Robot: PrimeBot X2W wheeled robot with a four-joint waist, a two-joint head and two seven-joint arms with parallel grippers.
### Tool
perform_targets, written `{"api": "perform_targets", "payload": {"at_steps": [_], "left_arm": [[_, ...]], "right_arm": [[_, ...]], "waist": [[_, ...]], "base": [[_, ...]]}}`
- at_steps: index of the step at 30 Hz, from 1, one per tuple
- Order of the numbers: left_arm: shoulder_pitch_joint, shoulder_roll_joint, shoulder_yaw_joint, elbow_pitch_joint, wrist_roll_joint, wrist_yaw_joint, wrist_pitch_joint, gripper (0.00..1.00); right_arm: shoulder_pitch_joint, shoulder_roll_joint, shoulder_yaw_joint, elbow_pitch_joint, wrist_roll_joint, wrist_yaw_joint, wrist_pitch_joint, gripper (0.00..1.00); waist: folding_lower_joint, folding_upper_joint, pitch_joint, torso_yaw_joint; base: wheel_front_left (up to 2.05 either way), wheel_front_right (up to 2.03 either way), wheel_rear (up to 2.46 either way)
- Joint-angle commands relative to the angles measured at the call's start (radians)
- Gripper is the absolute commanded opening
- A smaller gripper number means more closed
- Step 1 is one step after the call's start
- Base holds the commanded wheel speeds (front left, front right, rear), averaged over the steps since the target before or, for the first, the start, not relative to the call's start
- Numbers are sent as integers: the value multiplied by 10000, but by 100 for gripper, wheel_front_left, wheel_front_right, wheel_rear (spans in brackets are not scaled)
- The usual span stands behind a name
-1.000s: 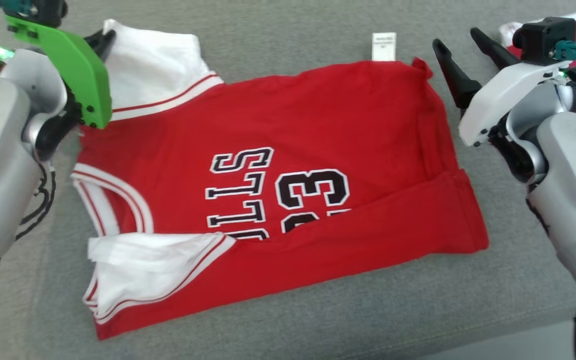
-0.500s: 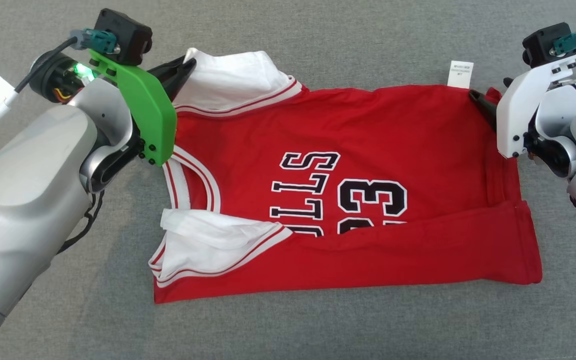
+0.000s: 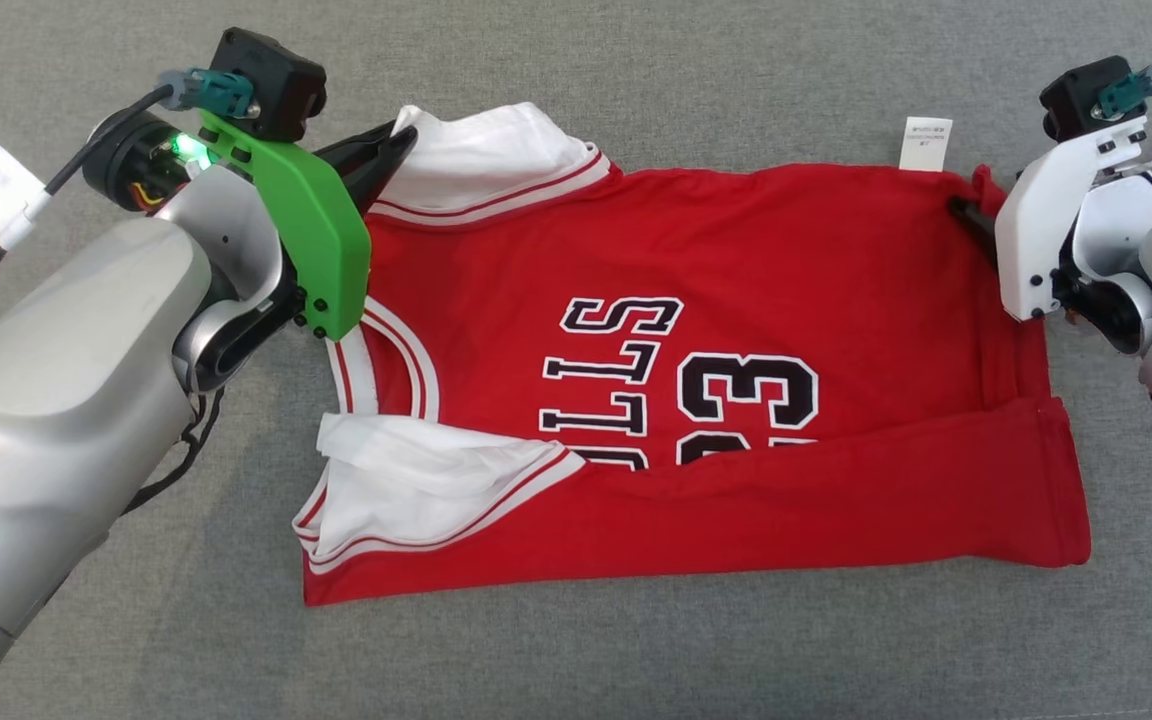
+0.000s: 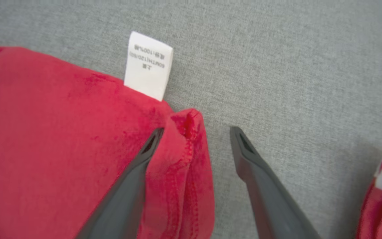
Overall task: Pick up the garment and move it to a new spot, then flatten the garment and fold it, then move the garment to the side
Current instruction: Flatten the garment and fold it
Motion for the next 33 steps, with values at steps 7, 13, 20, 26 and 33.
{"api": "perform_targets", "payload": {"at_steps": [7, 13, 20, 26, 33], "left_arm": [[-201, 5, -114, 119, -114, 16, -82, 0], [-290, 79, -170, 435, -33, 70, -173, 0], [-496, 33, 60, 1211, 214, 364, -842, 0], [-1054, -284, 166, 2082, 573, 620, -1575, 0], [-1657, -717, 356, 3225, 882, 651, -2656, 0]], "right_arm": [[-321, 170, 110, 739, 296, -5, -577, 100], [-459, 132, 315, 980, 583, -12, -726, 0], [-799, 234, 338, 1081, 709, -12, -1863, 0], [-938, 379, 255, 1087, 860, -11, -3154, 0], [-1257, 581, 433, 1475, 548, -11, -4453, 0]], "waist": [[0, 0, 163, 46], [0, 0, 152, 14], [0, 0, 50, -158], [0, 0, 34, -228], [0, 0, 18, -278]], "base": [[0, 0, 0], [0, 0, 0], [0, 0, 0], [0, 0, 0], [0, 0, 0]]}}
